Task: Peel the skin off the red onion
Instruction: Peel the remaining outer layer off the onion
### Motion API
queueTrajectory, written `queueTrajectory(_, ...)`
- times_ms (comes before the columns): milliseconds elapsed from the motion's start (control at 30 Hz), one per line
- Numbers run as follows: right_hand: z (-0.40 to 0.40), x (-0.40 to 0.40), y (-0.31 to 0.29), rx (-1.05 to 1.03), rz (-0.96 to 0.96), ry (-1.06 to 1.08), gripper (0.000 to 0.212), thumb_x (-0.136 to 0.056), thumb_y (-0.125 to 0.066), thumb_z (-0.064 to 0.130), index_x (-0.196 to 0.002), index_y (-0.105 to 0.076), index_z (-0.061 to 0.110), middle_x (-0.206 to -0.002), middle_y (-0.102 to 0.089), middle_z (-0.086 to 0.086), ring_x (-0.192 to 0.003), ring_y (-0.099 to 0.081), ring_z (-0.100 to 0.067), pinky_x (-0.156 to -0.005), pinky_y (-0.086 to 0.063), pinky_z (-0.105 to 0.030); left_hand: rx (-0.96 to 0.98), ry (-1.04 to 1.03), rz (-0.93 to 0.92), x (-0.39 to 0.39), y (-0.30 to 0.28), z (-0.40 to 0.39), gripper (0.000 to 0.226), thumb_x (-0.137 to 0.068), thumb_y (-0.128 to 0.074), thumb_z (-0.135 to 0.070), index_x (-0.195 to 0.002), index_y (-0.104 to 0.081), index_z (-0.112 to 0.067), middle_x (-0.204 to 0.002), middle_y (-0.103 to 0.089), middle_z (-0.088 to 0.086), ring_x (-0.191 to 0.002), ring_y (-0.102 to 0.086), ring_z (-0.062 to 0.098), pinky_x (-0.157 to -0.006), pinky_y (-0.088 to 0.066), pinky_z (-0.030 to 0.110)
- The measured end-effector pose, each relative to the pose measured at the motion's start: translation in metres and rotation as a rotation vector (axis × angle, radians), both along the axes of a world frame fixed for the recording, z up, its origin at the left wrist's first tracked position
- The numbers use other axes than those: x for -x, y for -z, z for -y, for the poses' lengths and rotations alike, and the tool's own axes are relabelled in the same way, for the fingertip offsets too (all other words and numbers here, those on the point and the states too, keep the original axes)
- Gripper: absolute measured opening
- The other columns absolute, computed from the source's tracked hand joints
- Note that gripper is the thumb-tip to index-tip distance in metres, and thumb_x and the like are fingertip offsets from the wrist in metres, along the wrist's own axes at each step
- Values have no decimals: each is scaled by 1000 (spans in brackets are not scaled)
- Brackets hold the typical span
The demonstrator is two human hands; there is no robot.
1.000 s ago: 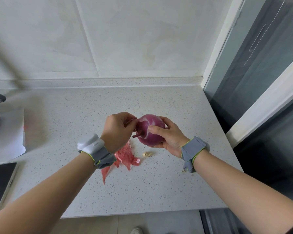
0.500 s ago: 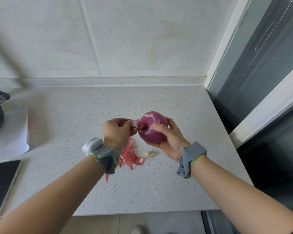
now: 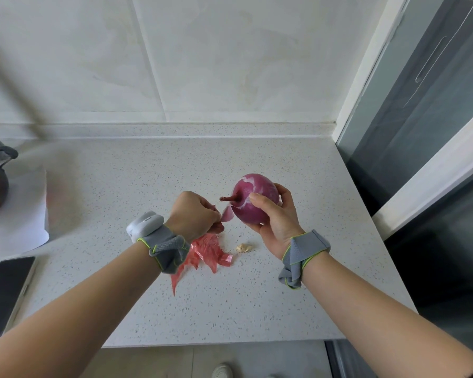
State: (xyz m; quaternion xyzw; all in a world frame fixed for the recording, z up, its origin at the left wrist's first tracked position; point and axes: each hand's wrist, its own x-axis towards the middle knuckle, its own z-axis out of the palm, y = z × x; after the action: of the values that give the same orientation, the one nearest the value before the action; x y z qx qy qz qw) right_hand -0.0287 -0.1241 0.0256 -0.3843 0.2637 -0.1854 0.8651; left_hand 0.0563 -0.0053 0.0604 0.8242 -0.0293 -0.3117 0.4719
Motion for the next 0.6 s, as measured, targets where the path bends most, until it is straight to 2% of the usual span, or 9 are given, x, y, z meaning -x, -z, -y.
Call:
queueTrajectory(167, -2, -5, 2, 55, -69, 53, 50, -73, -71, -3, -107, -46, 25, -109, -54, -1, -96, -60, -21, -83, -56, -42, 17, 103, -133, 1, -12, 0, 8, -71, -68, 10, -65, -65, 5, -51, -67, 11, -48, -67, 18, -55, -60, 27)
queueTrajectory(300, 11, -8, 0, 22, -93, 99, 52, -76, -71, 5, -115, -42, 24, -118, -49, -3, -105, -57, -25, -75, -57, -36, 19, 135, -173, 6, -5, -5, 8, -72, -67, 10, -66, -65, 5, -50, -67, 10, -44, -65, 16, -49, -58, 23)
queueTrajectory(367, 18, -6, -2, -27, -101, 50, 49, -80, -68, 14, -121, -41, 20, -119, -50, -7, -101, -58, -27, -73, -58, -38, 9, 99, -116, -2, 6, -5, 1, -75, -66, 7, -76, -67, 7, -57, -67, 12, -40, -64, 12, -47, -57, 21)
queueTrajectory(433, 22, -4, -2, -113, -90, -1, 47, -84, -64, 23, -126, -44, 15, -121, -51, -12, -97, -60, -27, -70, -60, -39, -23, 83, -32, -13, 22, -3, 12, -80, -61, 5, -90, -65, 11, -60, -64, 10, -34, -59, 6, -43, -54, 17)
queueTrajectory(467, 21, -2, -2, -158, -84, -30, 39, -85, -61, 26, -121, -50, 16, -121, -52, -13, -98, -60, -28, -69, -60, -38, -55, 83, 14, -17, 31, -2, 16, -83, -59, 4, -95, -65, 11, -58, -63, 8, -32, -57, 5, -42, -52, 15)
queueTrajectory(533, 20, 0, 1, -212, -91, -79, 24, -87, -58, 32, -106, -58, 19, -118, -54, -14, -104, -59, -29, -68, -60, -38, -168, 121, 132, -22, 51, 3, 20, -87, -52, 1, -101, -65, 8, -66, -66, 12, -42, -59, 9, -48, -52, 19)
queueTrajectory(600, 19, 1, 8, -248, -126, -97, 26, -86, -58, 37, -106, -59, 20, -121, -56, -15, -109, -59, -32, -68, -60, -37, -287, 184, 253, -24, 73, 6, 25, -89, -45, -1, -98, -67, 6, -78, -67, 15, -55, -54, 17, -56, -48, 24)
